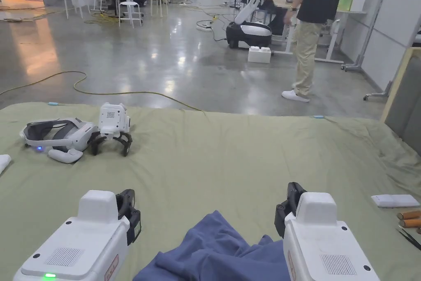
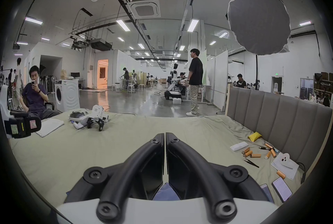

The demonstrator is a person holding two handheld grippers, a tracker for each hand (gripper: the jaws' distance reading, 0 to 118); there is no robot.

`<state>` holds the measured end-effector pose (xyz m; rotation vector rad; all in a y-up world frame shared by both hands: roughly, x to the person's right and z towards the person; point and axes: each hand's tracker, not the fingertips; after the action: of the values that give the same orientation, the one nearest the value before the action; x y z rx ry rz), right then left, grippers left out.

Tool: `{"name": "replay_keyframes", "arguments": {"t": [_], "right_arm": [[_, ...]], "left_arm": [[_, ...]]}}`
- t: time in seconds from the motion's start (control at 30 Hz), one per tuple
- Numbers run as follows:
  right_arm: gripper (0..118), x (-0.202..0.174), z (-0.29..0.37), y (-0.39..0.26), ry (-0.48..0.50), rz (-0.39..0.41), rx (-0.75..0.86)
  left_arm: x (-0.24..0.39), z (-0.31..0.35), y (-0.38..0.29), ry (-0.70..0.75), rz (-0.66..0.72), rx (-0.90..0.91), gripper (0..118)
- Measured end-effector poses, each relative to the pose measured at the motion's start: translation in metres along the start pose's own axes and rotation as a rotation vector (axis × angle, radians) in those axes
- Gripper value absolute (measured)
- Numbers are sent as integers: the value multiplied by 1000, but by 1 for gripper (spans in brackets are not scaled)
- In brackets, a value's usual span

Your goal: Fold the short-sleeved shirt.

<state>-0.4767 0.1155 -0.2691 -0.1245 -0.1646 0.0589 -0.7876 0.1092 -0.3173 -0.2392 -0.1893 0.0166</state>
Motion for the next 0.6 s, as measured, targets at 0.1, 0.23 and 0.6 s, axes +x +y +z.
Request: {"name": "replay_keyframes", "arguments": {"t": [0.1, 0.23, 0.6], "right_arm": [[1, -1, -1, -3, 13, 5, -21], [1, 5, 0, -14, 8, 13, -51], [1, 32, -5, -47, -32, -14, -179]], "left_arm": [[-10, -17, -12, -9, 27, -144, 0], [-26, -49, -51, -43, 98, -439, 0], [-21, -91, -132, 12, 140, -814, 79]]}}
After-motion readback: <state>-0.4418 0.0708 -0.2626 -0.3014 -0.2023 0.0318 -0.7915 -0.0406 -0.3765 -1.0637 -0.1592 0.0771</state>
